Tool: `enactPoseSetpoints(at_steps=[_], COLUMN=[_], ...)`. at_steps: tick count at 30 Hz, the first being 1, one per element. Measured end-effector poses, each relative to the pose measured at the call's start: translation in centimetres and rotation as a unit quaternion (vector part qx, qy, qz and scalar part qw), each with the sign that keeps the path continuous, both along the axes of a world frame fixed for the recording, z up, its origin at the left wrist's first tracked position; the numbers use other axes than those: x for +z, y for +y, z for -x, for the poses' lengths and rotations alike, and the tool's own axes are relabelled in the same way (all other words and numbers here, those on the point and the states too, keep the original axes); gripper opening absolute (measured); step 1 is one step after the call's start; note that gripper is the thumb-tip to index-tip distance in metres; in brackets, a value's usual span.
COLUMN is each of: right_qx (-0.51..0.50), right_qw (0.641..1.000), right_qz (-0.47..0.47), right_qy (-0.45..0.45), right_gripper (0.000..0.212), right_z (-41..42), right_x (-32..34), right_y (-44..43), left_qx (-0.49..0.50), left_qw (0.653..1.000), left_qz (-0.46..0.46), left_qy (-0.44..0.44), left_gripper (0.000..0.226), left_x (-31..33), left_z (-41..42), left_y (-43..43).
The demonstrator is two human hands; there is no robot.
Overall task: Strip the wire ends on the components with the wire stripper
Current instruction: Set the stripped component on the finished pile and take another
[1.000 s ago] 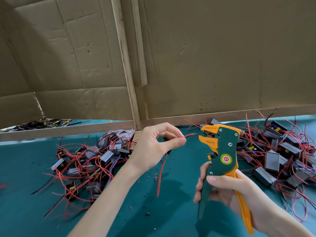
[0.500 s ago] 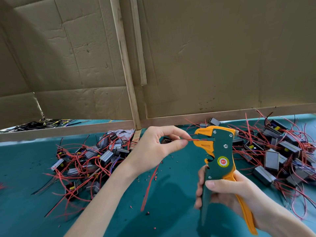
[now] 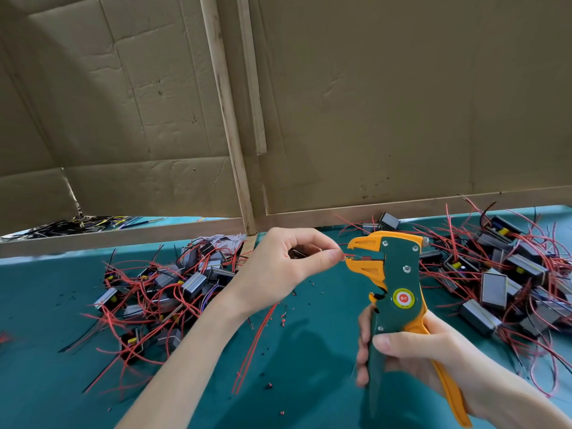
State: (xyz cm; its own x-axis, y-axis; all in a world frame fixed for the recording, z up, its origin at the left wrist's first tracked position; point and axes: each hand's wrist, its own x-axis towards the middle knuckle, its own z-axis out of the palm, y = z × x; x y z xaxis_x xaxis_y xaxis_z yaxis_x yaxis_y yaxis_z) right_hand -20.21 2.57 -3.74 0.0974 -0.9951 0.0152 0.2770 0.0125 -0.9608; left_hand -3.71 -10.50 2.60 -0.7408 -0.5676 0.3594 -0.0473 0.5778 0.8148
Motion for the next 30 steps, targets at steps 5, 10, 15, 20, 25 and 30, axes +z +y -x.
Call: enactPoseSetpoints(at_steps=[5, 10, 15, 20, 25, 30], right_qx=[0.006, 0.012, 0.013, 0.017, 0.017, 0.022], right_qw=[1.000, 1.000, 1.000, 1.000, 1.000, 1.000], right_qz=[-0.003, 0.000, 0.004, 0.006, 0.007, 0.007], right_qy=[-0.003, 0.002, 0.002, -0.002, 0.000, 0.002], right_gripper=[0.018, 0.024, 0.020, 0.020, 0.021, 0.020], right_z=[0.03, 0.12, 0.14, 0.23, 0.30, 0.28], right_x=[0.16, 0.12, 0.15, 0.24, 0.23, 0.24], right_y=[0.13, 0.10, 0.15, 0.18, 0.23, 0.10], left_qx=[0.004, -0.003, -0.013, -0.016, -0.011, -0.028], left_qw=[1.000, 1.000, 1.000, 1.000, 1.000, 1.000], left_qz=[-0.003, -0.011, -0.013, -0.020, -0.010, -0.009], left_qy=[0.012, 0.001, -0.002, 0.002, 0.015, -0.006], left_gripper=[0.010, 0.009, 0.008, 0.009, 0.010, 0.011], left_x=[-0.15, -0.20, -0.14, 0.02, 0.04, 0.11], left_z=[0.19, 0.21, 0.11, 0.15, 0.27, 0.18], left_y=[0.05, 0.19, 0.21, 0.30, 0.41, 0.44])
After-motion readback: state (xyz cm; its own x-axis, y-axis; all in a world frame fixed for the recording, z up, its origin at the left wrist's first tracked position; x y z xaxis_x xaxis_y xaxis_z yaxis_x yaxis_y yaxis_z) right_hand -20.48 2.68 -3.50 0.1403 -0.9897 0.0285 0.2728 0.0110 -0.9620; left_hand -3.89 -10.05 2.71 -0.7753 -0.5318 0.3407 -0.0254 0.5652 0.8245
